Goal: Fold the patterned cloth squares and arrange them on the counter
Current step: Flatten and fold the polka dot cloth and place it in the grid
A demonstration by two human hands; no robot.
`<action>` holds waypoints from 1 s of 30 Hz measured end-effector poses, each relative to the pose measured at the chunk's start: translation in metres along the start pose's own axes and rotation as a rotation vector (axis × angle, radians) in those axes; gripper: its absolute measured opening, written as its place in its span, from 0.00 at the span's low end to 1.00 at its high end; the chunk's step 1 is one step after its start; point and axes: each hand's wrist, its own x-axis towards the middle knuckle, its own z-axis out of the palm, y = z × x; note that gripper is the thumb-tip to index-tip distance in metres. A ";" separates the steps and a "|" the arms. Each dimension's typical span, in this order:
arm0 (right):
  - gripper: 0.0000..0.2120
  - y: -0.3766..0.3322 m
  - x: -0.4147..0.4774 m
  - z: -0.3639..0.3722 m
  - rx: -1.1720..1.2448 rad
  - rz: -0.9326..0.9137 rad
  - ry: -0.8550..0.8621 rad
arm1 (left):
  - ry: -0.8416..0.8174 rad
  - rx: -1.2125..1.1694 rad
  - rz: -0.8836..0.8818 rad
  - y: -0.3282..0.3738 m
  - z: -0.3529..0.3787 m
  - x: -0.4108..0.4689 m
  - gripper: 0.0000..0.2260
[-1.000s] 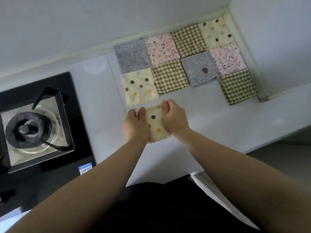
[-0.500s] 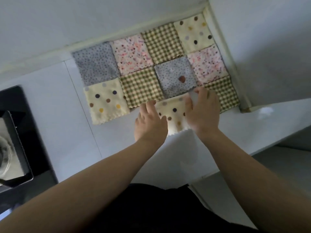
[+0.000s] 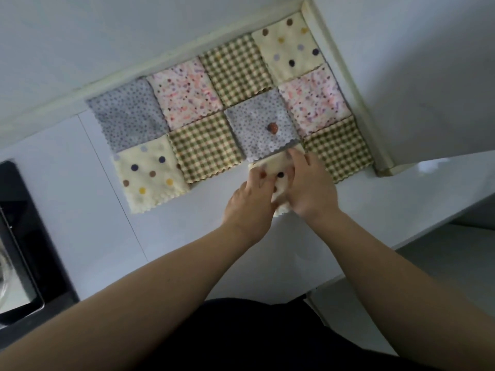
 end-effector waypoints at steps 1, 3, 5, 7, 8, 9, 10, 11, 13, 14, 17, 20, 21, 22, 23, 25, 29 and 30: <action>0.24 0.001 0.002 -0.002 0.001 0.003 0.003 | -0.008 0.002 0.004 0.001 -0.001 0.001 0.22; 0.24 0.002 0.004 -0.003 0.006 -0.001 -0.007 | -0.025 0.009 0.015 0.000 -0.004 0.001 0.23; 0.24 0.001 0.003 -0.004 -0.010 -0.012 -0.013 | -0.050 0.001 0.023 -0.002 -0.008 -0.004 0.23; 0.20 -0.003 -0.001 -0.007 -0.025 0.001 0.024 | -0.058 -0.035 0.021 -0.004 -0.015 -0.013 0.22; 0.17 -0.008 -0.004 -0.009 -0.018 0.012 0.055 | -0.048 -0.056 0.021 -0.005 -0.019 -0.019 0.20; 0.15 -0.013 -0.007 -0.012 -0.005 0.015 0.080 | -0.029 -0.074 0.022 -0.007 -0.024 -0.027 0.19; 0.13 -0.022 -0.011 -0.014 0.010 0.010 0.094 | -0.005 -0.094 0.015 -0.009 -0.028 -0.035 0.17; 0.11 -0.032 -0.017 -0.015 0.038 -0.006 0.098 | 0.021 -0.120 -0.003 -0.012 -0.033 -0.046 0.15; 0.08 -0.056 -0.030 -0.016 0.137 -0.069 0.086 | 0.092 -0.184 -0.049 -0.020 -0.041 -0.069 0.11; 0.08 -0.069 -0.037 -0.014 0.184 -0.111 0.078 | 0.128 -0.212 -0.082 -0.026 -0.044 -0.080 0.10; 0.10 -0.112 -0.055 -0.005 0.225 -0.204 0.012 | 0.139 -0.319 -0.231 -0.049 -0.054 -0.112 0.06; 0.11 -0.153 -0.078 0.014 0.189 -0.242 -0.131 | 0.152 -0.438 -0.373 -0.074 -0.059 -0.146 0.04; 0.12 -0.164 -0.086 0.022 0.172 -0.260 -0.175 | 0.168 -0.482 -0.422 -0.082 -0.061 -0.158 0.04; 0.12 -0.176 -0.096 0.029 0.158 -0.284 -0.215 | 0.180 -0.527 -0.475 -0.090 -0.062 -0.171 0.04; 0.12 -0.188 -0.106 0.037 0.148 -0.313 -0.252 | 0.191 -0.569 -0.522 -0.098 -0.065 -0.186 0.03; 0.12 -0.212 -0.130 0.049 0.135 -0.386 -0.329 | 0.198 -0.638 -0.596 -0.117 -0.072 -0.219 0.03; 0.12 -0.266 -0.183 0.066 0.038 -0.537 -0.450 | 0.312 -0.712 -0.703 -0.167 -0.098 -0.302 0.04; 0.13 -0.280 -0.197 0.070 0.010 -0.563 -0.462 | 0.357 -0.715 -0.722 -0.180 -0.103 -0.325 0.04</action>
